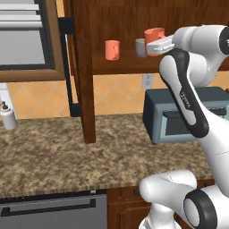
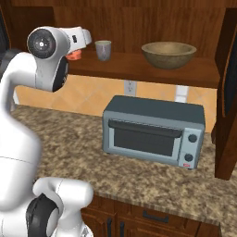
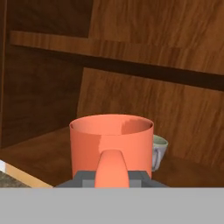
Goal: Gather all objects into one cabinet and sort the glasses and bowls to opposite sides.
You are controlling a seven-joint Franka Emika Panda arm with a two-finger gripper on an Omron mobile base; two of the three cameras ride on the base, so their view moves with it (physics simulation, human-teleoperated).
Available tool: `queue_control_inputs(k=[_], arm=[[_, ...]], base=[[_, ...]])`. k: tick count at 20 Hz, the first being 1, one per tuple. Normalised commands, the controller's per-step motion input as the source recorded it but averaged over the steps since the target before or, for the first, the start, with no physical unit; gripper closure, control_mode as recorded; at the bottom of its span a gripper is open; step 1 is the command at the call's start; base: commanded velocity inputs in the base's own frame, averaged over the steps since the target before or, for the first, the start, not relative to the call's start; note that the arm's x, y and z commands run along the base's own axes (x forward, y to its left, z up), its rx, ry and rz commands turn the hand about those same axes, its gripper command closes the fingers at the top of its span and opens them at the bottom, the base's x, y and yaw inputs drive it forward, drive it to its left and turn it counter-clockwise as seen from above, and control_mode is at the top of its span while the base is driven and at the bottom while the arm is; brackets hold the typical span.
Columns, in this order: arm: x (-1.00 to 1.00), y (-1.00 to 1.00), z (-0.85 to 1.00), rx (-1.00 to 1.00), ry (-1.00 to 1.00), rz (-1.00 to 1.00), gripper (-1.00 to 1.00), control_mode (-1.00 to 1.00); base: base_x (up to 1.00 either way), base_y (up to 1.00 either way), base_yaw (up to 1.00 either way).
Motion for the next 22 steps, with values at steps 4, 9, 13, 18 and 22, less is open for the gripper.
queue_control_inputs(k=[4, 9, 13, 18, 22], arm=[[0.0, 0.0, 0.0, 0.0, 0.0, 0.0, 1.0, 1.0], [0.13, 0.0, -0.01, 0.04, 0.0, -0.04, 1.0, -1.0], [0.24, -0.03, -0.17, 0.32, 0.0, -0.16, 1.0, -1.0], [0.01, 0.0, -0.18, 0.27, -0.01, -0.08, 1.0, -1.0], [0.01, -0.01, 0.0, 0.0, -0.02, 0.0, 1.0, -1.0]], base=[[0.0, 0.0, 0.0], [0.06, 0.03, -0.01], [0.0, 0.0, 0.0], [0.0, 0.0, 0.0], [0.0, 0.0, 0.0]])
